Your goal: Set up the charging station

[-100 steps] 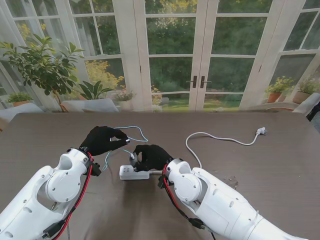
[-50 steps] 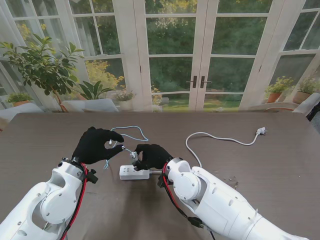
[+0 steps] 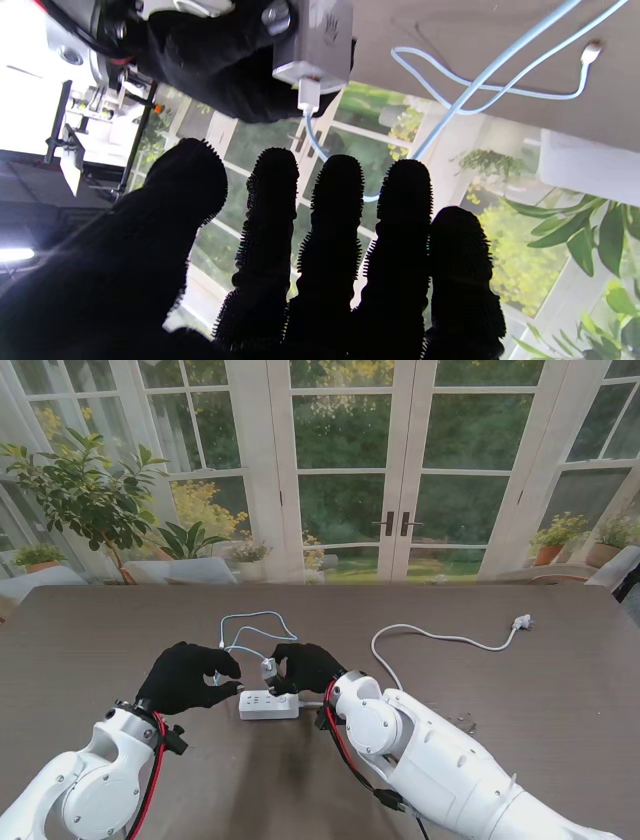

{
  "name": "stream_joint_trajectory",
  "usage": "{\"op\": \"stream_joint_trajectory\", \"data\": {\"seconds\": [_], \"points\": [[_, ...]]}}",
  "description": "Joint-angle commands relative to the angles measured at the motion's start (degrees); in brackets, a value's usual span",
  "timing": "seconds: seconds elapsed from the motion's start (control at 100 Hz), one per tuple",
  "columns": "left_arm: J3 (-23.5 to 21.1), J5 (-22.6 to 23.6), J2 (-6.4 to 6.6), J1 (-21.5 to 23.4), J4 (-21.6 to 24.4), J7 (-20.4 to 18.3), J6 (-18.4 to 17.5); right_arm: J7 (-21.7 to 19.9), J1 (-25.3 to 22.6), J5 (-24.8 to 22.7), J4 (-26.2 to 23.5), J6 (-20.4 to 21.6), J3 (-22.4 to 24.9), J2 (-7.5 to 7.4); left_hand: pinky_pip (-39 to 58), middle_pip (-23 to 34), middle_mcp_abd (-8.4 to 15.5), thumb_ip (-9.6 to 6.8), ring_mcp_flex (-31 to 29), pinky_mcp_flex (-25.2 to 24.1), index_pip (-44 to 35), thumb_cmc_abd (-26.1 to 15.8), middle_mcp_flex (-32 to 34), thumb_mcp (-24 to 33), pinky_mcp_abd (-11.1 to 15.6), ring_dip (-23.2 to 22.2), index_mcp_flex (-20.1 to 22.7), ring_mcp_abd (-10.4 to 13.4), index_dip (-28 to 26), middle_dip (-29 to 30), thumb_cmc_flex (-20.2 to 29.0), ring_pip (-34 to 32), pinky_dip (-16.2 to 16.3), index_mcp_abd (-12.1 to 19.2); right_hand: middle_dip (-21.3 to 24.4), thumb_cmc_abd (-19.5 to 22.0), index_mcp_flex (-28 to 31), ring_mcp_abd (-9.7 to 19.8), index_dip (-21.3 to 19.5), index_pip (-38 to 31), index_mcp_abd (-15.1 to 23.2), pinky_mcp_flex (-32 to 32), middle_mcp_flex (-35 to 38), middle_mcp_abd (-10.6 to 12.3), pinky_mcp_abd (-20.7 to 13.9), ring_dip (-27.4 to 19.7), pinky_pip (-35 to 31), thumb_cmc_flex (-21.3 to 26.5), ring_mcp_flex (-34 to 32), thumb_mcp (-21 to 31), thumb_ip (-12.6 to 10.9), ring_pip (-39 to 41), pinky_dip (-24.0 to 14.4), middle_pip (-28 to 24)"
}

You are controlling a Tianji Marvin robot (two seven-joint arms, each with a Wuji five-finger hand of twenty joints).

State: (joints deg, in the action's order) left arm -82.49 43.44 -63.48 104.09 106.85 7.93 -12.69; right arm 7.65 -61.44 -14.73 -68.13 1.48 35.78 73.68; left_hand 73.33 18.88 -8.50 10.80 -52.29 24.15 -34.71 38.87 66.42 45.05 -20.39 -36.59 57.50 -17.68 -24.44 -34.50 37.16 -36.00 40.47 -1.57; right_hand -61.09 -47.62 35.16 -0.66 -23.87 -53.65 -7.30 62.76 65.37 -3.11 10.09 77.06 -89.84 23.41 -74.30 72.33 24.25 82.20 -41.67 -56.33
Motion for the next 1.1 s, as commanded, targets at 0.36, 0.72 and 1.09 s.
{"op": "stream_joint_trajectory", "data": {"seconds": [0.36, 0.72, 1.09], "points": [[0.91, 2.82, 1.15, -0.97, -6.88, -4.05, 0.55, -0.23, -0.29, 0.60, -0.82, 0.11, 0.76, 0.36, -3.81, -7.29, -0.94, -2.15, 4.28, -2.40, 17.79, 1.49, -7.02, 8.06, 0.12, 3.89, -2.85, 1.13, 3.57, 10.99, -5.19, 8.53, -2.54, -5.69, -0.50, 5.18, 8.88, 1.65, -7.44, -26.65, 9.46, 2.03, 3.02, -1.49, -2.79, -26.60, -4.85, 8.22, -1.09, 9.27, -2.17, 2.13, -0.79, -1.31], [5.41, 6.05, 2.05, -9.07, -16.66, -4.63, 0.07, 0.00, -0.30, 0.64, -0.55, 0.74, 0.84, 0.41, -1.87, -8.17, -0.94, -2.21, 3.35, -1.52, 24.05, 1.35, -12.67, 9.13, 0.34, 3.14, -9.08, 1.17, 9.27, 13.46, -5.01, 6.15, -2.43, -9.00, -0.49, 5.09, 8.83, 1.55, -7.43, -26.62, 9.46, 2.04, 3.00, -1.51, -2.75, -26.61, -4.86, 8.17, -1.09, 9.26, -2.18, 2.16, -0.78, -1.29], [12.04, 6.04, 2.74, -19.20, -26.06, -6.73, -1.78, 0.33, 0.05, 1.08, 0.69, 1.16, 0.69, 0.76, -1.33, -8.15, -0.27, -2.37, 3.27, -1.76, 28.04, 0.16, -15.13, 9.01, 0.47, 2.24, -14.68, 1.18, 14.98, 12.98, -5.06, 4.85, -2.62, -8.78, -0.48, 5.12, 8.83, 1.37, -7.39, -26.63, 9.46, 2.04, 2.97, -1.57, -2.67, -26.59, -4.88, 8.14, -1.08, 9.25, -2.18, 2.22, -0.78, -1.32]]}}
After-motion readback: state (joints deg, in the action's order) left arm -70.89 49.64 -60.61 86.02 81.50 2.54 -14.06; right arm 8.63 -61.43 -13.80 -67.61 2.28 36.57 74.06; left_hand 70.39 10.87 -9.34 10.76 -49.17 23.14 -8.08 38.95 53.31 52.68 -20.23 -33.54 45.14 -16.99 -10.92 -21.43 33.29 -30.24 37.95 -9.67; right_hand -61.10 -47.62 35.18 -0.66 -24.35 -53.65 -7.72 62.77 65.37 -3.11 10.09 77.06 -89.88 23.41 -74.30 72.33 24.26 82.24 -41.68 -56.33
